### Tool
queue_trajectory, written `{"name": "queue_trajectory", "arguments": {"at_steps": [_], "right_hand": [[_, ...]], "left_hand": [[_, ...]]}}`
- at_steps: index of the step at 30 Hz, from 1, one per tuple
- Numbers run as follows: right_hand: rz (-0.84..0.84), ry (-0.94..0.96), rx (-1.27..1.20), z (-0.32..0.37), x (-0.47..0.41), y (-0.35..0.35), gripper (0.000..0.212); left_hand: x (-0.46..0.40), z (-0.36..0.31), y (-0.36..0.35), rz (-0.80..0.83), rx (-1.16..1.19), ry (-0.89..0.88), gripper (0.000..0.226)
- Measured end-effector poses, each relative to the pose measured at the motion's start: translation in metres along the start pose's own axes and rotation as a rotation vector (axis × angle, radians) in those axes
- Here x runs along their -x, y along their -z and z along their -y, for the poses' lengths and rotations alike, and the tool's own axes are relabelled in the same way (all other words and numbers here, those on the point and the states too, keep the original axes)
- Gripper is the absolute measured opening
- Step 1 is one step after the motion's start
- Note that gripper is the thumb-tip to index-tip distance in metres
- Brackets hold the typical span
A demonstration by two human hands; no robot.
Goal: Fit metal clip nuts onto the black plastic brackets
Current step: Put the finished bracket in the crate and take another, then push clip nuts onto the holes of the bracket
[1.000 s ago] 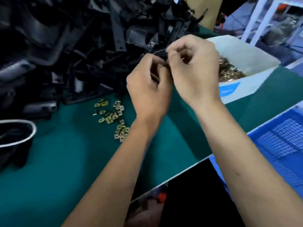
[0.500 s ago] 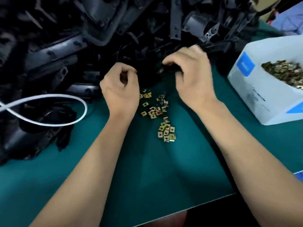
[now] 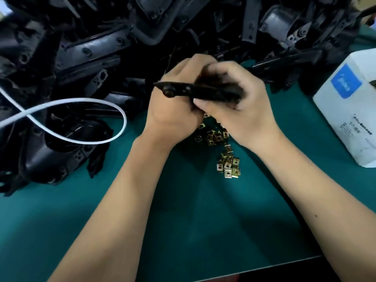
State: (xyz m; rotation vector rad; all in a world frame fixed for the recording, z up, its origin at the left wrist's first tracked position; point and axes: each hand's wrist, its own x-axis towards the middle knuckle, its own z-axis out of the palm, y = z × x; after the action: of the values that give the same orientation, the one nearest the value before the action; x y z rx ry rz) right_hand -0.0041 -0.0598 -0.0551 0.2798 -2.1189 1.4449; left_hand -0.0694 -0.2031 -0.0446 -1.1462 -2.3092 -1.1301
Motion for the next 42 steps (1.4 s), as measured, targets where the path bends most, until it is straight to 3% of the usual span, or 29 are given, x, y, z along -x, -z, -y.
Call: {"name": "queue_trajectory", "arguments": {"at_steps": [2,5,7,9,11,15,18,22,24,25,28,31,33,38,40,42], "right_hand": [[0.043,-0.065,0.082,-0.003,0.002,0.001,0.033],[0.158,-0.106,0.504,-0.015,0.000,0.010,0.030],[0.374,-0.179,0.676,-0.019,0.000,0.011,0.048],[0.482,-0.223,0.673,-0.020,0.000,0.012,0.059],[0.499,-0.241,0.611,-0.016,-0.001,0.013,0.049],[0.528,-0.224,0.522,-0.012,-0.001,0.013,0.015],[0.538,-0.208,0.521,-0.013,0.001,0.012,0.015],[0.431,-0.221,0.427,-0.016,0.003,0.014,0.017],[0.398,-0.200,0.458,-0.017,0.004,0.011,0.018],[0.415,-0.186,0.515,-0.017,0.005,0.008,0.026],[0.507,-0.150,0.689,-0.015,0.006,-0.003,0.048],[0.489,-0.128,0.683,-0.014,0.004,-0.007,0.031],[0.483,-0.144,0.633,-0.013,0.001,-0.007,0.014],[0.413,-0.170,0.550,-0.016,0.001,0.002,0.009],[0.325,-0.204,0.454,-0.018,0.002,0.006,0.009],[0.208,-0.248,0.298,-0.019,0.001,0.008,0.006]], "left_hand": [[0.000,0.010,0.009,-0.005,-0.061,0.148,0.045],[-0.003,0.031,0.017,-0.059,-0.074,0.452,0.035],[-0.004,0.040,0.022,-0.085,0.057,0.611,0.031],[-0.002,0.047,0.027,-0.032,0.061,0.690,0.026],[0.001,0.047,0.029,0.036,-0.021,0.666,0.033],[0.002,0.035,0.028,-0.037,-0.147,0.488,0.038],[0.002,0.026,0.024,-0.045,-0.042,0.482,0.038],[0.003,0.022,0.023,0.022,0.223,0.457,0.041],[0.004,0.025,0.023,0.069,0.334,0.432,0.030],[0.005,0.025,0.024,0.077,0.369,0.437,0.025],[0.006,0.026,0.024,0.005,0.290,0.435,0.046],[0.006,0.029,0.020,-0.076,0.010,0.493,0.055],[0.005,0.029,0.018,-0.100,-0.038,0.507,0.051],[0.002,0.029,0.022,-0.008,0.018,0.497,0.049],[0.002,0.029,0.027,0.012,0.111,0.469,0.037],[0.002,0.030,0.029,0.093,0.172,0.462,0.044]]}}
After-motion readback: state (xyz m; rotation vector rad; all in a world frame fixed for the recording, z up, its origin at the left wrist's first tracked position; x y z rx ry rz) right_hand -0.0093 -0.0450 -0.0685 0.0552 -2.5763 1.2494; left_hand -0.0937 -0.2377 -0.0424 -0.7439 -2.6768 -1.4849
